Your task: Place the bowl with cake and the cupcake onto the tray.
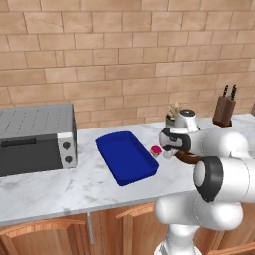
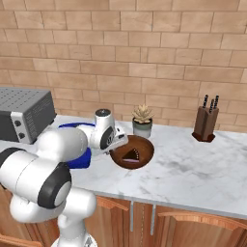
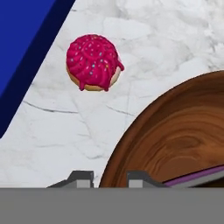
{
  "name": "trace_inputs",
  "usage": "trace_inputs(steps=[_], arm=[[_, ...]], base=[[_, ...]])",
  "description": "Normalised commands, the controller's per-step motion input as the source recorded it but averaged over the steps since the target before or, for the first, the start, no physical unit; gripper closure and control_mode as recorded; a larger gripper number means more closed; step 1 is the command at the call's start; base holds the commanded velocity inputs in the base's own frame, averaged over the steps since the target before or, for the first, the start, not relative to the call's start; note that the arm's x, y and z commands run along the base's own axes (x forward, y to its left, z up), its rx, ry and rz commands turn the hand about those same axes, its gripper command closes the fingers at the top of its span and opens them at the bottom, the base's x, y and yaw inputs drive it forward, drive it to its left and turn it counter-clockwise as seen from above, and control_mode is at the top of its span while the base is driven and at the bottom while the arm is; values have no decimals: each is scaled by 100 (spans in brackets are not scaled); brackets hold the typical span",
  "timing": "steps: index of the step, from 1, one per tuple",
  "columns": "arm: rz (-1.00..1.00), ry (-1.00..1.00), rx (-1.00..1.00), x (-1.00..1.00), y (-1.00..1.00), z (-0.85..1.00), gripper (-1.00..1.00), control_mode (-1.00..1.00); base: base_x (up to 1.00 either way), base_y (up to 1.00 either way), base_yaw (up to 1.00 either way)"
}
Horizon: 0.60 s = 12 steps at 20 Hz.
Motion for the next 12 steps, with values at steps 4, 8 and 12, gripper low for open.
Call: trace_inputs(steps=[4,8,12], arm=[[-1,-8,5,0,8,72,100,-100],[0,-9,2,-3,22,91,100,-100],[0,-11,0,-6,31,92,100,-100]], base=[[0,0,0],[0,0,0],[0,0,0]])
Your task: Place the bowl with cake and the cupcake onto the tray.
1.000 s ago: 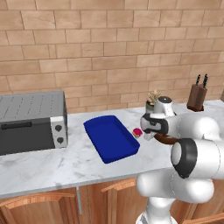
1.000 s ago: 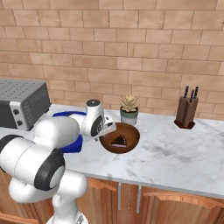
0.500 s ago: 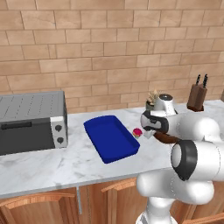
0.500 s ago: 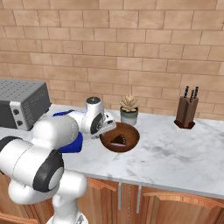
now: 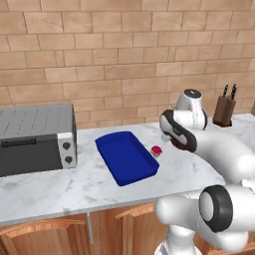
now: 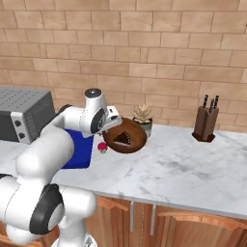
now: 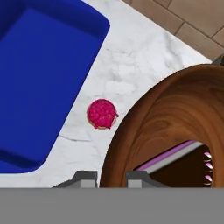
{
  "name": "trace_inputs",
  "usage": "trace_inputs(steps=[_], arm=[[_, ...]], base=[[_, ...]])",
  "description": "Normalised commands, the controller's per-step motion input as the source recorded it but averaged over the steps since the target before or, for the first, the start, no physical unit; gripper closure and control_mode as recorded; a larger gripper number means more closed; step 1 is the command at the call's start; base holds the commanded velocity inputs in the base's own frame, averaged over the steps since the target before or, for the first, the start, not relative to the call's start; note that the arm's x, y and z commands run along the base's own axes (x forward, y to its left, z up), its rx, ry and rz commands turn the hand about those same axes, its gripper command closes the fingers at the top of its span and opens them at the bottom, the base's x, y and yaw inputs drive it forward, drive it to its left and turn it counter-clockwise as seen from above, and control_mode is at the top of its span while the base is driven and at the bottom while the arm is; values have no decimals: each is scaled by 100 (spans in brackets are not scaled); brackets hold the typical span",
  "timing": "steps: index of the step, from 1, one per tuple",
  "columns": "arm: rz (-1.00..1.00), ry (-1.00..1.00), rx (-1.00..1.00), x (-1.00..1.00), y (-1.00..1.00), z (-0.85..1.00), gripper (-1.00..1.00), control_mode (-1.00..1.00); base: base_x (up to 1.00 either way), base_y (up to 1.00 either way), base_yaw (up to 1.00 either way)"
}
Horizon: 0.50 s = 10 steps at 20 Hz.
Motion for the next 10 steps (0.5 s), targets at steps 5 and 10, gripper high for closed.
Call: trace_inputs(steps=[5,10], arm=[[0,-13,0,-1,65,51,100,-100],[2,-10,-1,0,94,3,100,-100]], base=[[0,0,0],[0,0,0]])
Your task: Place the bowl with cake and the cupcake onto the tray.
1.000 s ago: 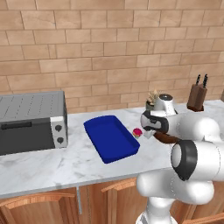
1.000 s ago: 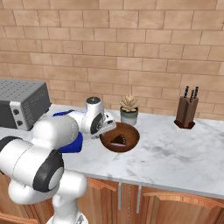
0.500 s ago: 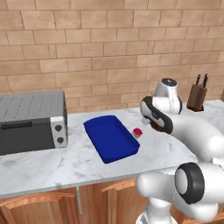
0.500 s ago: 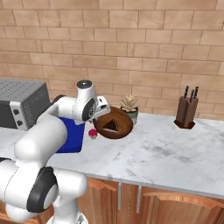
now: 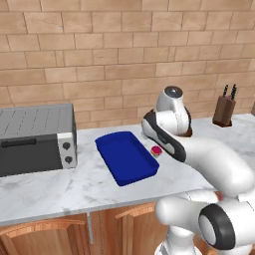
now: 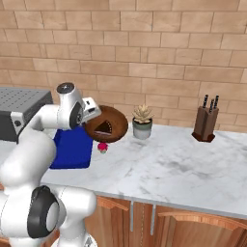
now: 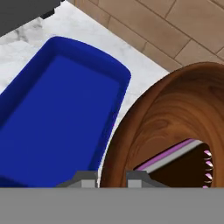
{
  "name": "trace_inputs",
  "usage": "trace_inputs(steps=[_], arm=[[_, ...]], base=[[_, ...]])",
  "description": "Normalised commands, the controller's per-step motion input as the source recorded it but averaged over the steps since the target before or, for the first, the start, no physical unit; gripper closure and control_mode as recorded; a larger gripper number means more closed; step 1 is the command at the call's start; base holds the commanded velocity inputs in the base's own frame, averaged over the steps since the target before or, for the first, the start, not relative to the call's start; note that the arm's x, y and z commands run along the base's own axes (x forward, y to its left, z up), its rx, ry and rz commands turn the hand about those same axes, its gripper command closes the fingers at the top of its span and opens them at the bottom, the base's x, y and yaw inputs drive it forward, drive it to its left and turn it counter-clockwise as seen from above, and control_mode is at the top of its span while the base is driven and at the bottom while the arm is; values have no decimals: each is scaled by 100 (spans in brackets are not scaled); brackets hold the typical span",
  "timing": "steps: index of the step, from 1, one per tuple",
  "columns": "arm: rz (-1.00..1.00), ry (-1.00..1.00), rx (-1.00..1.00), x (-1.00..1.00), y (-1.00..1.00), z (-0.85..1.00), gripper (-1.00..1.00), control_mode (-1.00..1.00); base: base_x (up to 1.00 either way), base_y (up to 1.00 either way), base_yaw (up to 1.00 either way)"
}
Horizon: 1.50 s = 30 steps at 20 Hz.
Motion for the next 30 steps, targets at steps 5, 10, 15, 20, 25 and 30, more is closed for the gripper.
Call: trace_inputs(steps=[5,10,15,20,25,30], arm=[[3,-7,-2,6,98,-12,100,-100],[1,-4,-3,41,78,0,100,-100],[0,3,-8,64,48,-8,100,-100],[0,10,-13,51,39,-20,100,-100],[0,11,-19,29,35,-26,100,-100],[0,1,-4,1,6,-2,100,-100]], base=[[0,0,0],[0,0,0],[0,0,0],[0,0,0],[0,0,0],[0,0,0]])
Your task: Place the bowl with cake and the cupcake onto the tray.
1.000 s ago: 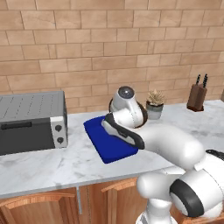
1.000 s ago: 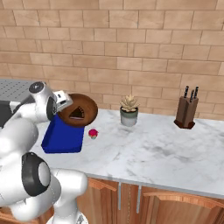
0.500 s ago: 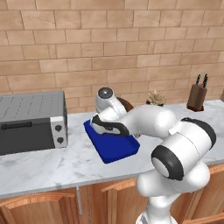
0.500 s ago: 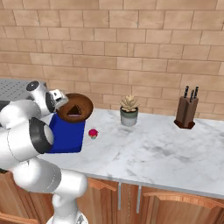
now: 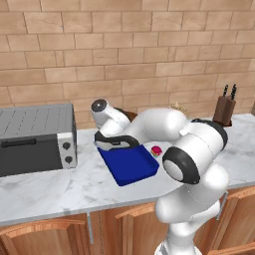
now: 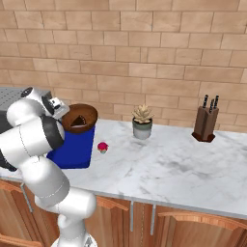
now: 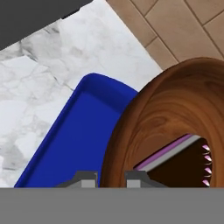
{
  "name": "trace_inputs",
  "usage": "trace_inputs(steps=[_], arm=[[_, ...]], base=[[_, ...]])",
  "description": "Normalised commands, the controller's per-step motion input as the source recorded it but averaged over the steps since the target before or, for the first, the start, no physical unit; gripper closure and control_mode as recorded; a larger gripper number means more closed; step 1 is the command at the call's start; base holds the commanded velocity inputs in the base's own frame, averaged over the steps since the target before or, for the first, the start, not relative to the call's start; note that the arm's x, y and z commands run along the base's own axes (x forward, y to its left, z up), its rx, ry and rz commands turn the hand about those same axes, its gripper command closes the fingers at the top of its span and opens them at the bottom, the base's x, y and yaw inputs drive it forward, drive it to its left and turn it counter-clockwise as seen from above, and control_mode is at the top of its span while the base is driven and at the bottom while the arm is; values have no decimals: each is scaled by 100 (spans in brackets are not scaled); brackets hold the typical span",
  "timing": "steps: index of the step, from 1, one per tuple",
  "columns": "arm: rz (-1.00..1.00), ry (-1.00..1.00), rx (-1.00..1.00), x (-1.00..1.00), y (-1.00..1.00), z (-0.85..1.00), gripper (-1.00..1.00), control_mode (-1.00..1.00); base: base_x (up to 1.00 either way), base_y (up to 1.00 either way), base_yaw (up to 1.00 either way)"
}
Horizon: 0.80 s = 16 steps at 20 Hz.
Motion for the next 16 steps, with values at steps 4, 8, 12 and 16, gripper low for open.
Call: trace_inputs(steps=[4,8,12,16], arm=[[0,0,-3,0,0,-9,100,-100],[0,2,-9,0,0,-29,100,-100],[0,2,-7,0,0,-32,100,-100],[0,1,-1,0,1,-20,100,-100]], base=[[0,0,0],[0,0,0],[0,0,0],[0,0,0]])
